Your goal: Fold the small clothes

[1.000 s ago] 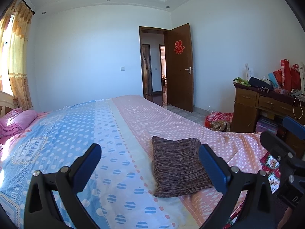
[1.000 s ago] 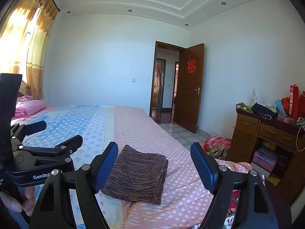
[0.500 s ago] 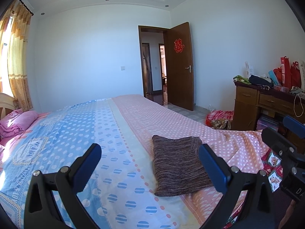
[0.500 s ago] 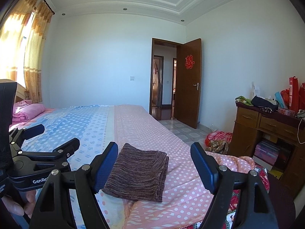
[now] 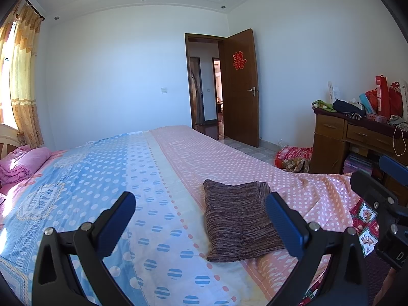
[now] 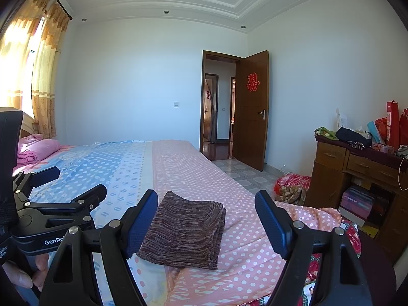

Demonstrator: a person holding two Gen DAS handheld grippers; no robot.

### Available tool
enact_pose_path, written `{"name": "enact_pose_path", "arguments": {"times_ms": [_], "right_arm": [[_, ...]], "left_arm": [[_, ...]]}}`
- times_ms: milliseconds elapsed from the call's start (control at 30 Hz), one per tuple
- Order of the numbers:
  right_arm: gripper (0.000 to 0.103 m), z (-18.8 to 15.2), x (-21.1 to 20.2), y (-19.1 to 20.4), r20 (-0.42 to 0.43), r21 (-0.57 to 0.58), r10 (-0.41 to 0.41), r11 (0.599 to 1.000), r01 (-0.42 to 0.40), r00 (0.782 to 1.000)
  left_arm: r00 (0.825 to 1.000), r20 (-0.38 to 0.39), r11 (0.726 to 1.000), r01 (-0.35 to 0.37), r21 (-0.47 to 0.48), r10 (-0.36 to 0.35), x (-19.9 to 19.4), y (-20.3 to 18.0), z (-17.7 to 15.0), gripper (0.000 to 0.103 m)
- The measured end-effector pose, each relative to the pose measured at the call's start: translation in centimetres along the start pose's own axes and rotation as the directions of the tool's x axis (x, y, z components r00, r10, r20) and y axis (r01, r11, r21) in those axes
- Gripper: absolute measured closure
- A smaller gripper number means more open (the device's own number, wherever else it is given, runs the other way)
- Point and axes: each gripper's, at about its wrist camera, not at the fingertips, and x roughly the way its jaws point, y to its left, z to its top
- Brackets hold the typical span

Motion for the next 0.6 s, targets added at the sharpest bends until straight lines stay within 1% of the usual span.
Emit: {"name": "enact_pose_path", "arguments": {"times_ms": [600], "right_arm": [[0.024,-0.12,0.15,-0.4,-0.002,0.008,-0.003,1.0,0.003,1.0]], "left_arm": [[1.0,-0.001,1.0,-0.003,0.0,0.003,0.2,0.11,0.01,0.0]]}}
